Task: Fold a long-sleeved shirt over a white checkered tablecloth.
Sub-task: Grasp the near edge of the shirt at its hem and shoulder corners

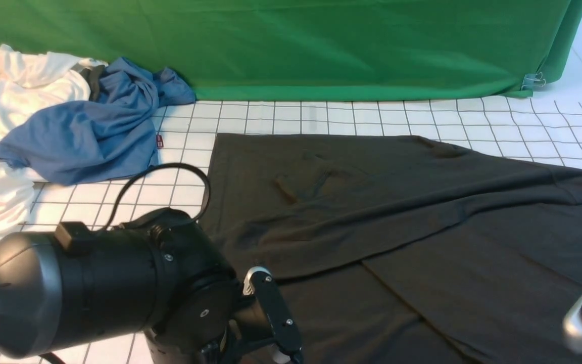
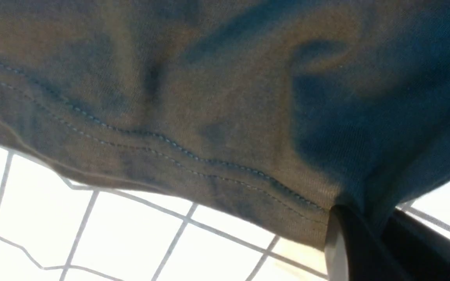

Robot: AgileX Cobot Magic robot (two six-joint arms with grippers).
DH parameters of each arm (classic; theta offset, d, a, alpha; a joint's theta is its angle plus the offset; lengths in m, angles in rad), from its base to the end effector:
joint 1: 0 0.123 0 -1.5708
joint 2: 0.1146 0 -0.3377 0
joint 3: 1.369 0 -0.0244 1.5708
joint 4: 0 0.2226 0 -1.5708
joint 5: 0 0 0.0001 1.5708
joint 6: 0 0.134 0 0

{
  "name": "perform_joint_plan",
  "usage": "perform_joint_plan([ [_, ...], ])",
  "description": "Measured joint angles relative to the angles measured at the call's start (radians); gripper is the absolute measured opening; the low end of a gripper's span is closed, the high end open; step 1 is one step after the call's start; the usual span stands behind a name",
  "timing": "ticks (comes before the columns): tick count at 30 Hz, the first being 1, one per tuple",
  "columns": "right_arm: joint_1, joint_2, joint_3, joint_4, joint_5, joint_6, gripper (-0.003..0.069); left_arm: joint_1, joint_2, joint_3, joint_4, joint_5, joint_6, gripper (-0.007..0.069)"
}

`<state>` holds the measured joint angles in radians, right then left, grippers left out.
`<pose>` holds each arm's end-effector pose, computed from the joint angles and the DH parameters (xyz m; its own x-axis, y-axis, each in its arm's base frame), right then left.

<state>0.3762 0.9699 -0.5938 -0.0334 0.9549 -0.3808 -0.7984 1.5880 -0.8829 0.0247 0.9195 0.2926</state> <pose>0.0994 0.0353 0.2546 -0.6713 -0.6838 -0.2860 -0.6738 0.7238 -0.1490 0.1724 -0.1732 0.2148 -0.4481 0.8936 -0.0260 0.8932 0.4487 0.0289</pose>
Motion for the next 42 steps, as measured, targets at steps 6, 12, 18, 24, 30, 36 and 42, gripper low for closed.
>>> perform_joint_plan([
  [6, 0.030, 0.086, 0.065, -0.001, -0.158, -0.111, 0.0499, 0.000, 0.000, 0.000, 0.000, -0.024, -0.002, 0.0000],
  [12, 0.090, 0.277, 0.068, -0.001, -0.307, -0.163, 0.0499, 0.000, 0.000, 0.000, 0.000, -0.029, -0.002, 0.0000],
  [18, 0.156, 0.423, 0.068, -0.025, -0.361, -0.146, 0.0499, 0.000, 0.000, 0.000, 0.000, -0.029, -0.003, 0.0000],
  [24, 0.170, 0.431, 0.064, -0.064, -0.358, -0.076, 0.0396, 0.000, 0.000, 0.000, 0.005, -0.025, -0.003, 0.0000],
  [30, 0.170, 0.427, 0.049, -0.116, -0.351, 0.002, 0.0063, 0.000, -0.012, -0.001, 0.008, -0.013, -0.004, 0.0000],
  [36, 0.170, 0.344, -0.031, -0.119, -0.169, 0.049, 0.0056, 0.000, -0.114, -0.002, 0.054, 0.036, -0.036, 0.0000],
  [42, 0.170, 0.273, -0.160, -0.132, -0.061, 0.044, 0.0056, 0.044, -0.218, -0.057, 0.138, 0.046, -0.060, 0.0000],
])
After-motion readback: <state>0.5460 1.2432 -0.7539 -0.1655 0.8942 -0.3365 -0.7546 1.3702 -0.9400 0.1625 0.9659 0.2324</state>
